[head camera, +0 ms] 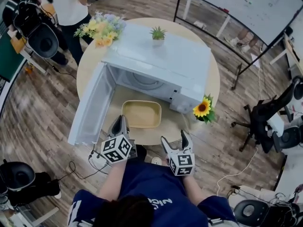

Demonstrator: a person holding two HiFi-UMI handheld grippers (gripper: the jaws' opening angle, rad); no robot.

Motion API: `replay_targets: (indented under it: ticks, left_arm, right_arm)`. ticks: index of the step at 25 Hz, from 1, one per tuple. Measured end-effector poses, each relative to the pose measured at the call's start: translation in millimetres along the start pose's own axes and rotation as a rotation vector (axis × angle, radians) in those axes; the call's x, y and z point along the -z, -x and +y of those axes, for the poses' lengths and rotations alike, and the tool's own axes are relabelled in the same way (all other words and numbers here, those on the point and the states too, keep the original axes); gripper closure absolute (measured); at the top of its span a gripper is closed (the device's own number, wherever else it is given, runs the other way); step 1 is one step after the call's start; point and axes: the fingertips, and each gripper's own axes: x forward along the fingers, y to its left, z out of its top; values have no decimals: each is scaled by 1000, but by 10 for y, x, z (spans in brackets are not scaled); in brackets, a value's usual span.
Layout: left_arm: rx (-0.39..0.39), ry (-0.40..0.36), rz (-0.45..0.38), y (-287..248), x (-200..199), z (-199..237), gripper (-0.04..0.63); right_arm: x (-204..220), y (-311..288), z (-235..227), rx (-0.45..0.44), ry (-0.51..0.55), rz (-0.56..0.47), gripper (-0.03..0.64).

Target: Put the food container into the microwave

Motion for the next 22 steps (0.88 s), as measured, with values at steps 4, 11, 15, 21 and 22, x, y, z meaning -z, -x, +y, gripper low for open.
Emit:
replay_targets:
  ticks: [4, 11, 15, 21, 22]
  left_arm:
    - [26, -1, 34, -302, -98, 76, 572]
    - [66, -9, 85, -688, -232, 182, 572]
    - [90, -9, 114, -803, -262, 223, 572]
    - [85, 4, 110, -1025, -348, 258, 572]
    - [82, 6, 109, -1051, -358, 254, 572]
  right_arm:
    - [-134, -333, 120, -1, 6, 15, 218]
    - [-346, -788, 258, 16, -13, 16, 218]
    - [-402, -975, 401, 11, -23, 26, 219]
    - [-387, -1116, 464, 2, -31, 41, 219]
    - [-382, -1122, 458, 0, -34, 44, 219]
